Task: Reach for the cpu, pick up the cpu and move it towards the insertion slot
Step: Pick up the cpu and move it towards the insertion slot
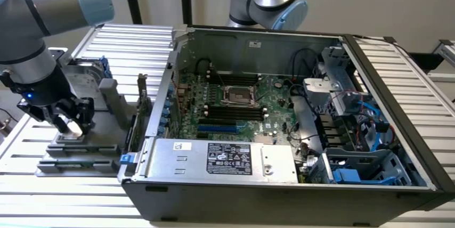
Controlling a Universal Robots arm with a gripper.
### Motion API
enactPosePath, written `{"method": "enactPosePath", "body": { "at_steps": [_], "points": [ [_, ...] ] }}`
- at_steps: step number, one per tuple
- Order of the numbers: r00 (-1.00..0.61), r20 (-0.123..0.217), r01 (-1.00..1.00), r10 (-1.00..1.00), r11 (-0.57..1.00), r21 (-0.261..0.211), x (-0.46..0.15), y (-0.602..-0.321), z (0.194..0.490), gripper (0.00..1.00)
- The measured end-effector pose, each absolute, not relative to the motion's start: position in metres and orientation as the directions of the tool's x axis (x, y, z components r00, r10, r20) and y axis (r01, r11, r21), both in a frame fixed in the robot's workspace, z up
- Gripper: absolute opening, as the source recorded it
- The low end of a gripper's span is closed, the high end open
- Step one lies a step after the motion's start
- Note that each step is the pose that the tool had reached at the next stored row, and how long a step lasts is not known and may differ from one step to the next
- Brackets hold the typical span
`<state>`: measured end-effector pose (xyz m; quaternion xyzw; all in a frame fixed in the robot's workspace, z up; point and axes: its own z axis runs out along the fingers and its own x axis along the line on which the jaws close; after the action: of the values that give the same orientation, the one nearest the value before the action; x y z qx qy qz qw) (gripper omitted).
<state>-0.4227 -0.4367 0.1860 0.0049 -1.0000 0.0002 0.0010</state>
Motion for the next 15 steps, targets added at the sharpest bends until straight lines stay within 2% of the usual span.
{"method": "enactPosePath", "body": {
  "at_steps": [8,15],
  "points": [
    [-1.0,0.002,0.001,0.001,1.0,-0.001,-0.423,-0.437,0.194,0.55],
    [-1.0,0.003,0.009,0.009,1.0,-0.001,-0.423,-0.437,0.217,0.55]
  ]
}}
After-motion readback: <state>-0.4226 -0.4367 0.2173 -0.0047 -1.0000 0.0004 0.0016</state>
